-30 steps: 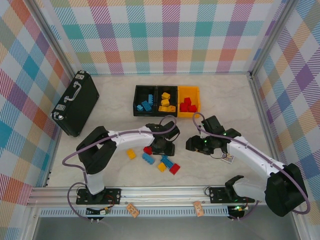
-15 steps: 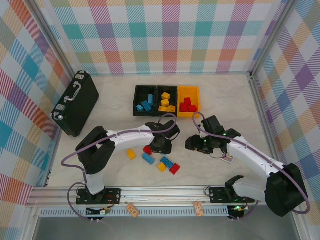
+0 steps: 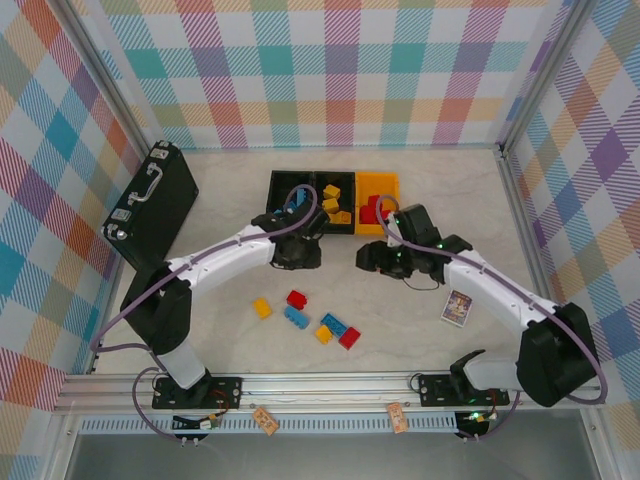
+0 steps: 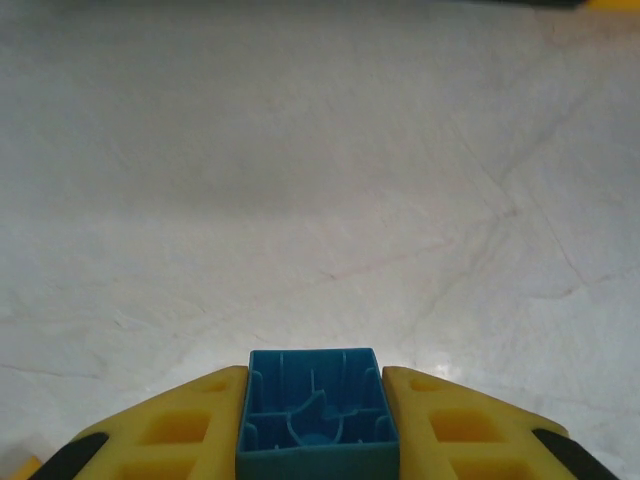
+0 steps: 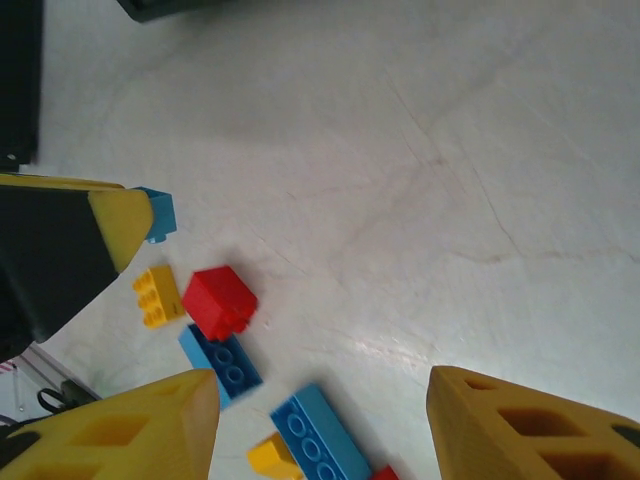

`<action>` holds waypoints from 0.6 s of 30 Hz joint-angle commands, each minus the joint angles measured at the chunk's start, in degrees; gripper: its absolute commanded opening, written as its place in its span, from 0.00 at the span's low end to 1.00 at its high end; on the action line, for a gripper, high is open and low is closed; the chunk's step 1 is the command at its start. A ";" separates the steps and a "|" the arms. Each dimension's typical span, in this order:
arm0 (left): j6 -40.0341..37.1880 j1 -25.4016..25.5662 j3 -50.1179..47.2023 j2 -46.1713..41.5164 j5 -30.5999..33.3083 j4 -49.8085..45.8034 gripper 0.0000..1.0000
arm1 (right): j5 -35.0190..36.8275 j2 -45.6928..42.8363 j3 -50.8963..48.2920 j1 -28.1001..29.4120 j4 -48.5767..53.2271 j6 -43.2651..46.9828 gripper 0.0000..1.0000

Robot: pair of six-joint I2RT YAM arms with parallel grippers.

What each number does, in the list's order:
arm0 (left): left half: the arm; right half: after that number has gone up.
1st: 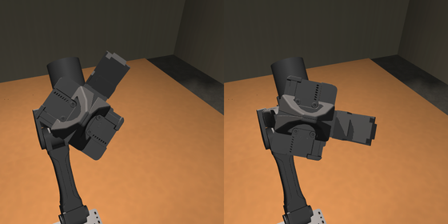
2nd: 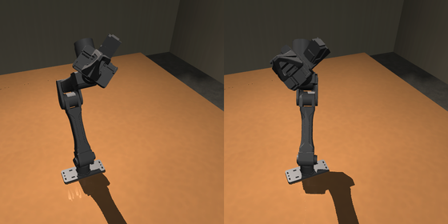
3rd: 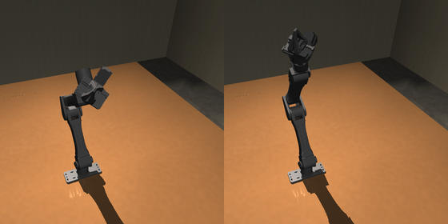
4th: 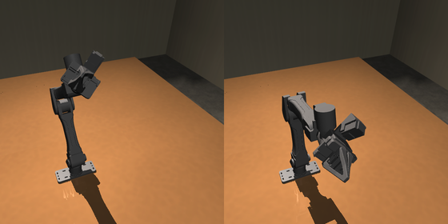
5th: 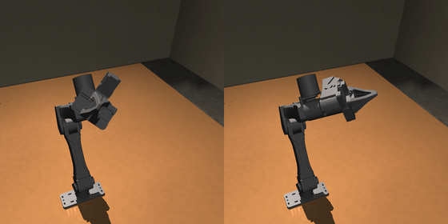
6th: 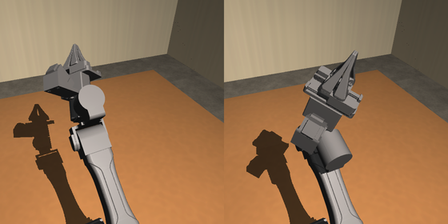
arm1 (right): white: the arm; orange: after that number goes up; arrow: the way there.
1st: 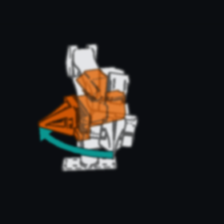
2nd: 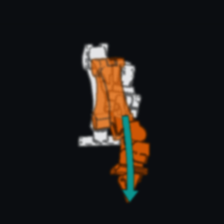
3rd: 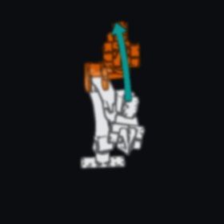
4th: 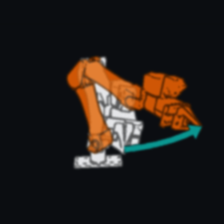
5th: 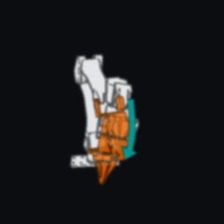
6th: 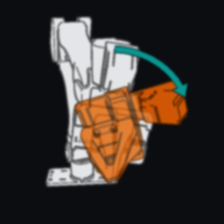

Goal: Sort the legos into containers by color
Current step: Pick up the lego from the middle-left of the table, then place the lego in the container.

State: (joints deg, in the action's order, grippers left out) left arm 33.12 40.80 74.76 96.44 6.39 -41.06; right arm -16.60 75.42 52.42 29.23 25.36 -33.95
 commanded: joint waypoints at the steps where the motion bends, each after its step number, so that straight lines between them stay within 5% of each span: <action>1: -2.87 -3.35 2.98 -1.55 1.49 -2.45 0.20 | -1.18 2.93 4.83 -0.06 -2.43 1.16 0.57; 18: -10.25 -15.30 28.38 17.75 6.00 -4.24 0.20 | -1.16 10.25 12.06 -0.04 -2.66 1.57 0.57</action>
State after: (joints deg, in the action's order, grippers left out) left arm 25.02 26.74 99.26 111.39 11.18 -43.09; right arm -17.04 84.99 62.48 29.23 23.16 -33.61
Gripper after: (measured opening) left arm 0.313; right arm 0.573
